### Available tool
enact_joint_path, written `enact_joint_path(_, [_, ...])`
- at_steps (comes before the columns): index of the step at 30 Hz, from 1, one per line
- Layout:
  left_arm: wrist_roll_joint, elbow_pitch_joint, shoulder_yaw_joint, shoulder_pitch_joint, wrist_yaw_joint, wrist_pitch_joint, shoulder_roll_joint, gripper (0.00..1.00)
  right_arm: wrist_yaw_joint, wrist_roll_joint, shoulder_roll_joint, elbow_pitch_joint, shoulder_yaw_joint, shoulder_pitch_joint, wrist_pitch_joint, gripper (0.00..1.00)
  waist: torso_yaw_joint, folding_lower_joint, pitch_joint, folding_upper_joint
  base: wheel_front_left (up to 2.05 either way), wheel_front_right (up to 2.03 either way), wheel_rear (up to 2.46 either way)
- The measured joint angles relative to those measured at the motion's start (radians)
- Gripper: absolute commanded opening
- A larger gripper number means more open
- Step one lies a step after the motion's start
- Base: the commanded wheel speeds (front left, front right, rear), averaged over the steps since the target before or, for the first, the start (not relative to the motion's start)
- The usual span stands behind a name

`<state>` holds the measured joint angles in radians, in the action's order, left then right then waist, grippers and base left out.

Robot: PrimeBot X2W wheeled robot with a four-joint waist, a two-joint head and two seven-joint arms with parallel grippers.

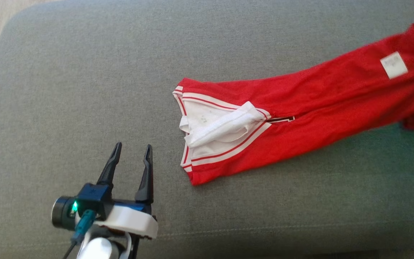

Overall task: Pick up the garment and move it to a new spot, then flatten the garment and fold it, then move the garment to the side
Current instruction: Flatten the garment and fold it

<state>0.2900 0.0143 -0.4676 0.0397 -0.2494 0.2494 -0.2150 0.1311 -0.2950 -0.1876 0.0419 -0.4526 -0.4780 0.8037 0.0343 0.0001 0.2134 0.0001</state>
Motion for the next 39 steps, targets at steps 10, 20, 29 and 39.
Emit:
enact_joint_path(10, [-0.009,0.024,0.012,0.001,0.022,0.0,0.035,1.0,0.0,-0.058,0.075,-0.176,0.197,-0.001,0.11,0.0,0.053,-0.0001,-0.008,0.0,0.0,0.0,0.0])
enact_joint_path(20, [-0.027,0.048,0.023,0.001,0.052,0.0,0.06,1.0,0.0,-0.164,0.125,-0.123,0.406,0.04,0.082,0.0,0.122,-0.0001,-0.023,0.0,0.0,0.0,0.0])
enact_joint_path(29, [-0.044,0.063,0.023,-0.004,0.07,0.0,0.075,1.0,0.0,-0.257,0.125,0.15,0.588,0.051,-0.11,0.0,0.187,-0.0001,-0.034,0.0,0.0,0.0,0.0])
enact_joint_path(39, [-0.051,0.08,0.022,-0.016,0.083,0.0,0.089,1.0,0.0,-0.309,0.124,0.367,0.685,-0.023,-0.278,1.0,0.213,-0.0001,-0.052,0.0,0.0,0.0,0.0])
